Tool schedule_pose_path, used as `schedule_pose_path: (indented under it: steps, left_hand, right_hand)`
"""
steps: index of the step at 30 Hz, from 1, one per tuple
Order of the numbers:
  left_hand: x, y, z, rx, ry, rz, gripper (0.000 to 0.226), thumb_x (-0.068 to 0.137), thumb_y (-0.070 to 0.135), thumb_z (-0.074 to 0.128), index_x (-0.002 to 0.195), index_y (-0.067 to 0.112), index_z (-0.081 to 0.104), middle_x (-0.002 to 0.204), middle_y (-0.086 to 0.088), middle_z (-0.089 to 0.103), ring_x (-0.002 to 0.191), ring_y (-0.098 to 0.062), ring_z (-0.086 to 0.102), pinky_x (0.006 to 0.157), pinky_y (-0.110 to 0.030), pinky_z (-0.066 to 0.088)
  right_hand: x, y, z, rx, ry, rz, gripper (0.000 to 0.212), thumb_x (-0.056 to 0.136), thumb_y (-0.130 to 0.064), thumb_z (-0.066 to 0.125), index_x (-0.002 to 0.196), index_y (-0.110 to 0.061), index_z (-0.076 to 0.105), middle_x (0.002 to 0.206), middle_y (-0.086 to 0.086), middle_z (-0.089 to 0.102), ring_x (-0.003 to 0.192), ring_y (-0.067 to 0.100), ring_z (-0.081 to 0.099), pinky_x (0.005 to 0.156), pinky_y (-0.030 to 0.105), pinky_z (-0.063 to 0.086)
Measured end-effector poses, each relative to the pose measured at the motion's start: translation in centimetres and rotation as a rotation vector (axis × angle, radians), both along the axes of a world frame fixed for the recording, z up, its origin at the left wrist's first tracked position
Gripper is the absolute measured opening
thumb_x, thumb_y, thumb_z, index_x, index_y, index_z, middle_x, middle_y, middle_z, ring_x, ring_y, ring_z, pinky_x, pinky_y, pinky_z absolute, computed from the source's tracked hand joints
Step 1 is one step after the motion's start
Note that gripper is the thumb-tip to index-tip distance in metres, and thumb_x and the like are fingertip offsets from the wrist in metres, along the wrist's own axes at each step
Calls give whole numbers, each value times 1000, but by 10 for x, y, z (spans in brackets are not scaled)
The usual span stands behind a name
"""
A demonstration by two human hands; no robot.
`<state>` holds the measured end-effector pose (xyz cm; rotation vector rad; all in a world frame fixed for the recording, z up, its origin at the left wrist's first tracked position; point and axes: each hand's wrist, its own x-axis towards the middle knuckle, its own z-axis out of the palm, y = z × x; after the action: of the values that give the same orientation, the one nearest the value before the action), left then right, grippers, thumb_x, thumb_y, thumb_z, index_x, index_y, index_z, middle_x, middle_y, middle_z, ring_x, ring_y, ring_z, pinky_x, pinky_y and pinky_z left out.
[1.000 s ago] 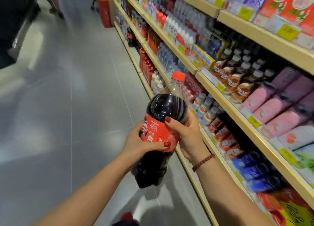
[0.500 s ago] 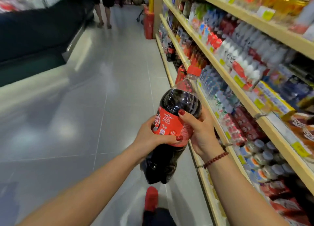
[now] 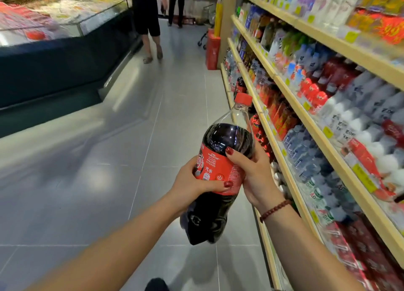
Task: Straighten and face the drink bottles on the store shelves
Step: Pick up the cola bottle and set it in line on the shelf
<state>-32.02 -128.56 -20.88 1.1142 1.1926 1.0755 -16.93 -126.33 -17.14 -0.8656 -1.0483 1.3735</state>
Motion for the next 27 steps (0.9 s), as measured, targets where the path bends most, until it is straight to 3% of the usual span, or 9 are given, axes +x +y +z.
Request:
schedule_pose_path:
  steps: [9, 16, 27]
  left_hand:
    - [-40, 178, -23, -63, -19, -35, 82, 36, 32, 89, 112, 20, 61, 102, -4, 73, 95, -23, 70, 90, -45, 56]
    - [-76, 320, -20, -100, 14, -98, 85, 37, 35, 89, 115, 21, 59, 105, -4, 71, 98, -23, 68, 91, -47, 55]
    - [-72, 536, -46, -151, 29, -83, 85, 34, 37, 89, 112, 22, 59, 102, -4, 72, 96, -24, 69, 88, -47, 56]
  right_hand:
    - [-41, 176, -25, -59, -33, -53, 64, 59, -22, 83, 119, -12, 62, 111, 15, 70, 102, 31, 68, 76, 38, 57]
    - [-74, 310, -25, -87, -22, -96, 53, 68, -10, 76, 119, -11, 62, 111, 15, 69, 101, 30, 68, 78, 40, 57]
    - [-71, 525, -48, -148, -33, -106, 62, 57, -26, 84, 115, -15, 64, 107, 13, 72, 95, 27, 71, 70, 34, 57]
